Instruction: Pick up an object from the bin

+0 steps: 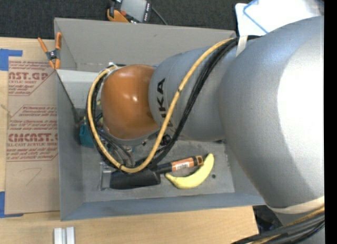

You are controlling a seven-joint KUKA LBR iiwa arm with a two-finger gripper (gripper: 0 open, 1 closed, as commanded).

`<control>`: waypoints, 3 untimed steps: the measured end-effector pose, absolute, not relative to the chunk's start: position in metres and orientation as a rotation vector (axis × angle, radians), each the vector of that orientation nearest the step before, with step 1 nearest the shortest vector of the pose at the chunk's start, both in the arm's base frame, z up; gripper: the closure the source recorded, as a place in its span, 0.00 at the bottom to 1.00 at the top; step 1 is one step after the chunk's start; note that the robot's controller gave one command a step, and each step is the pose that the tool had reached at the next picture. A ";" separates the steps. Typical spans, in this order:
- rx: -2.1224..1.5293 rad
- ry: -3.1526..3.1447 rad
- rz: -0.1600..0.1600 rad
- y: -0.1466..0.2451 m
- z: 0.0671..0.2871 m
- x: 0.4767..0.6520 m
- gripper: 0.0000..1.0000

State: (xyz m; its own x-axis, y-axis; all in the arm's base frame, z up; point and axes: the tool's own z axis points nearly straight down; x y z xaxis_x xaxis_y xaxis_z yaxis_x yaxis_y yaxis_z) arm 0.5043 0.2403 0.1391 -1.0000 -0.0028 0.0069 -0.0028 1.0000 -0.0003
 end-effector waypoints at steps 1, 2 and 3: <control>0.001 -3.141 -0.003 0.239 0.143 0.507 0.00; -0.012 -3.137 0.001 0.145 0.068 0.507 0.00; -0.144 -3.146 -0.015 0.157 0.107 0.514 0.00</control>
Offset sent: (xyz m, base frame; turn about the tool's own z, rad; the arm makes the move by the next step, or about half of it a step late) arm 0.0037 -0.0932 -0.0691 0.0073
